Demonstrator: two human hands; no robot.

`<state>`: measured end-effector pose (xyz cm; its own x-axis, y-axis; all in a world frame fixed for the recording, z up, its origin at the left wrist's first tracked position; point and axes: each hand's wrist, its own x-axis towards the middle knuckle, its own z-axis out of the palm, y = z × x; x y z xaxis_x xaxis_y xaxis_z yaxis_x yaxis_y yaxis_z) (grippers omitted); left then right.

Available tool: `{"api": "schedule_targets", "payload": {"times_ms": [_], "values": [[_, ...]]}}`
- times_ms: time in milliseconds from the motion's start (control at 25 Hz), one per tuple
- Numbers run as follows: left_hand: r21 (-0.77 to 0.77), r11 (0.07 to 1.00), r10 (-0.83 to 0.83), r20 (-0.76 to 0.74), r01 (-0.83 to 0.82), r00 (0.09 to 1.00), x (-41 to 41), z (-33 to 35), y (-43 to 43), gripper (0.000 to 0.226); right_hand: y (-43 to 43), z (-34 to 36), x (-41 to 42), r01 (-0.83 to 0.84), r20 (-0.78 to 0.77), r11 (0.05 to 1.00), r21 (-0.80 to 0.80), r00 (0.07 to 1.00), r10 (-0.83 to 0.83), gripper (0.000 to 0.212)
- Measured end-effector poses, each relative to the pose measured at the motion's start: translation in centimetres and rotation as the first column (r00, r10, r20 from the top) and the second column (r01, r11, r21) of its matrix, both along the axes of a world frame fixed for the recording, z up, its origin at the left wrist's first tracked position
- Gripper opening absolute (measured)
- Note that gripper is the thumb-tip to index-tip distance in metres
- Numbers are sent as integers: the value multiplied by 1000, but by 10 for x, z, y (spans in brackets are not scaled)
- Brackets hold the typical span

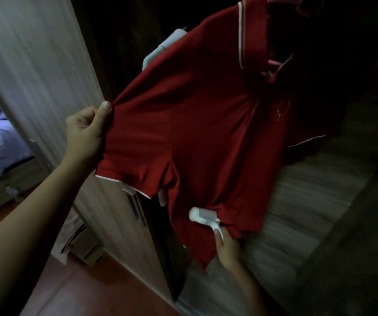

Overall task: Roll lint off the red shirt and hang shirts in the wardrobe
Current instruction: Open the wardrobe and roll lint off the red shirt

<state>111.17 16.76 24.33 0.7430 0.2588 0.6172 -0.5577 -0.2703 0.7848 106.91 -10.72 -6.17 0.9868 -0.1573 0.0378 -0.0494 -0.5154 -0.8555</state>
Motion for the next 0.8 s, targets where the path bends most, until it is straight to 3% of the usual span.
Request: {"api": "schedule_targets", "payload": {"times_ms": [160,320,440,520,600,720,800], "values": [[6,1000,10,-3,-10,1000,0,-1,0,43,3,125,24,87,328,992,97,938,-114,27],[24,1000,-5,6,5,1000,-1,0,0,42,13,270,35,9,716,997,82,695,-65,31],[12,1000,-17,-2,17,1000,-1,1,0,42,25,290,35,7,797,999,50,602,-44,37],[0,1000,-19,4,19,1000,-1,0,-3,43,32,251,34,20,744,1000,-10,668,-6,39],[-8,1000,-15,8,15,1000,0,0,-3,44,37,189,33,15,607,994,-110,793,55,44],[15,1000,-24,7,24,1000,0,1,-2,43,32,96,25,-60,212,949,-311,969,130,41],[10,999,-31,-2,31,1000,0,-1,-1,43,22,54,14,-158,-37,898,-411,987,156,41]]}}
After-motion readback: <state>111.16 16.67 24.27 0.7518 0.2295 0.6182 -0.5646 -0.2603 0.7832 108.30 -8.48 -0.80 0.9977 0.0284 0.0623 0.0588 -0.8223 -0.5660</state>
